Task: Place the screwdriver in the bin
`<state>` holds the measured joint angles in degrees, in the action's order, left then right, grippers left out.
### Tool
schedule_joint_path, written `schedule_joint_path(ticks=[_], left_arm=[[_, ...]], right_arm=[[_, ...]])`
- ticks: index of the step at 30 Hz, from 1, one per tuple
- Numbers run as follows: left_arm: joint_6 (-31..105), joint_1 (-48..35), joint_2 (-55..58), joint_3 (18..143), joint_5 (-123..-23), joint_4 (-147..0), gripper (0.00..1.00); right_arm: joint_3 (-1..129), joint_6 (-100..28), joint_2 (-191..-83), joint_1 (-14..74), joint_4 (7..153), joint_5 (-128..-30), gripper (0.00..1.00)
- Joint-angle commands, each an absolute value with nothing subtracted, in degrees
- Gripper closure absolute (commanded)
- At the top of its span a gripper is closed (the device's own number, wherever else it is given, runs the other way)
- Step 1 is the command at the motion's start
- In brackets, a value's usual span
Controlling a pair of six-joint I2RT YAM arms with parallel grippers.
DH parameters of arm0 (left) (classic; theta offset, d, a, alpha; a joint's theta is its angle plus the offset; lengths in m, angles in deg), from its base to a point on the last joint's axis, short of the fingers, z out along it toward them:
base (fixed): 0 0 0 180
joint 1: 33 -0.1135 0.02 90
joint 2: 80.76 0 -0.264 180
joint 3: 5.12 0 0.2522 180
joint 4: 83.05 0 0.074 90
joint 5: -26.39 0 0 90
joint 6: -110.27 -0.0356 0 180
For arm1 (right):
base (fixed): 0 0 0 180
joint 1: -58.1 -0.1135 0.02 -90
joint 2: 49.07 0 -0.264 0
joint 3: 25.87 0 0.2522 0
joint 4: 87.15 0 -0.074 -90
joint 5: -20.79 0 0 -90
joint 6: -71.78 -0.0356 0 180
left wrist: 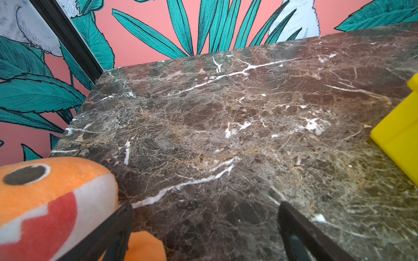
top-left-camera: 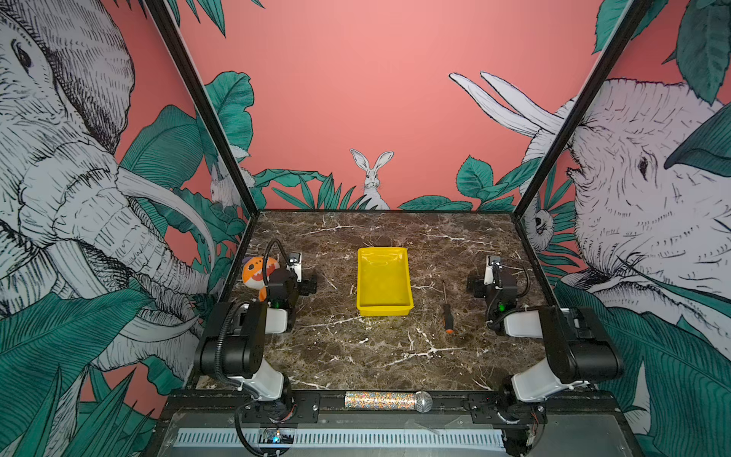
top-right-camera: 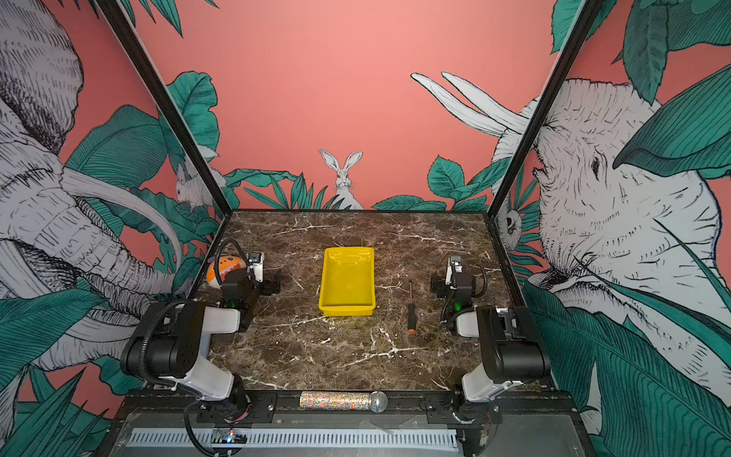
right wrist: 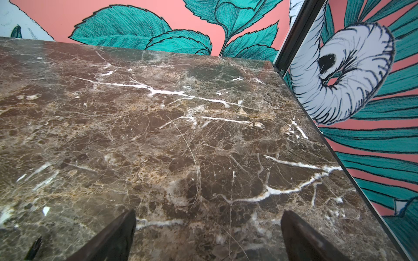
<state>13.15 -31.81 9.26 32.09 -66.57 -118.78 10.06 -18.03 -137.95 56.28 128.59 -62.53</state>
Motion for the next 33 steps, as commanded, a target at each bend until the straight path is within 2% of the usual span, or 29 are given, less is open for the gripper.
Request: schedule_joint_path(ticks=[1,11,13,15,18,21,24,28,33], left_arm=[[13.3,-31.7,8.1,32.6,-66.3,-118.6,0.0],[14.1,-31.7,8.1,32.4,-63.8,-119.1,0.0],[14.4,-30.7,4.8,31.5,-58.3,-119.2,0.0],[16.2,-30.2,-4.2,35.6,-54.3,-103.3,0.0],[20.1,-30.2,-13.3,46.2,-54.7,-81.1,0.0],[28.8,-30.2,-16.5,57.5,-53.3,-64.9,0.0],[33.4,-30.2,-15.0,70.1,-55.1,-48.7,0.0],[34.9,-30.2,-13.2,79.2,-63.5,-39.1,0.0],[33.3,-30.1,-11.3,81.4,-70.3,-34.2,0.0]], right_arm=[[10.3,-18.4,-137.8,56.2,131.4,-62.1,0.01],[10.2,-18.5,-137.8,56.2,131.4,-62.2,0.01],[10.6,-18.7,-136.6,56.2,129.9,-62.1,0.01],[12.1,-18.8,-132.3,56.2,123.8,-61.2,0.01],[18.3,-21.6,-124.8,56.2,106.0,-59.8,0.01],[26.0,-30.6,-120.0,56.2,89.6,-57.3,0.01],[32.4,-33.5,-116.9,56.1,78.6,-61.0,0.01],[41.0,-34.7,-114.9,56.0,64.5,-66.9,0.01],[46.2,-33.7,-112.7,55.7,53.6,-74.9,0.01]])
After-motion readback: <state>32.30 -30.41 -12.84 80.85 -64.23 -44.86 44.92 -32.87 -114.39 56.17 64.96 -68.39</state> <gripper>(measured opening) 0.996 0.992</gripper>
